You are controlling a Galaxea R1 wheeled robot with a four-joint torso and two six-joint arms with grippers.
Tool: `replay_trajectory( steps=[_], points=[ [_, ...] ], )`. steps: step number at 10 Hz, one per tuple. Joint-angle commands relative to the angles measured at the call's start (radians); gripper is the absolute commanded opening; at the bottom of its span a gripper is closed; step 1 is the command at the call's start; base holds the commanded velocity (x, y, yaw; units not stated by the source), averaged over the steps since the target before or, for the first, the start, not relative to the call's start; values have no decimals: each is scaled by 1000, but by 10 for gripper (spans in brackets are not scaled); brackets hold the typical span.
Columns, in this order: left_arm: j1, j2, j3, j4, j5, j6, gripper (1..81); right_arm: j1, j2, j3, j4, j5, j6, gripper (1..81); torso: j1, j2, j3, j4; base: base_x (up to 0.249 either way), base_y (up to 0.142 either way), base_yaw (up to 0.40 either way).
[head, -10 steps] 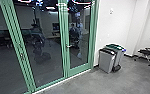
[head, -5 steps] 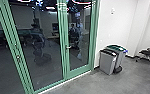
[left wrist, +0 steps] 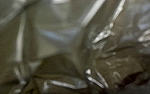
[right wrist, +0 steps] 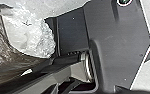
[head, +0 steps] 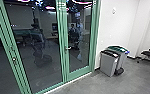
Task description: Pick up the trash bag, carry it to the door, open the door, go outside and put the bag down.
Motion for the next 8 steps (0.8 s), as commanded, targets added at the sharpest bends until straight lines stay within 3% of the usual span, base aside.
replay_trajectory(
  steps=[1, 4, 8],
  points=[
    [-63, 1, 4, 8, 59, 9, 10, 54, 2, 4, -8, -64, -4, 811, 0, 0, 0, 0, 173, 0, 0],
    [-63, 2, 4, 8, 59, 9, 10, 54, 4, 2, -8, -63, -4, 811, 0, 0, 0, 0, 173, 0, 0],
    [-63, 2, 4, 8, 59, 9, 10, 53, 4, 2, -8, -63, -4, 811, 0, 0, 0, 0, 173, -69, 0]
  ],
)
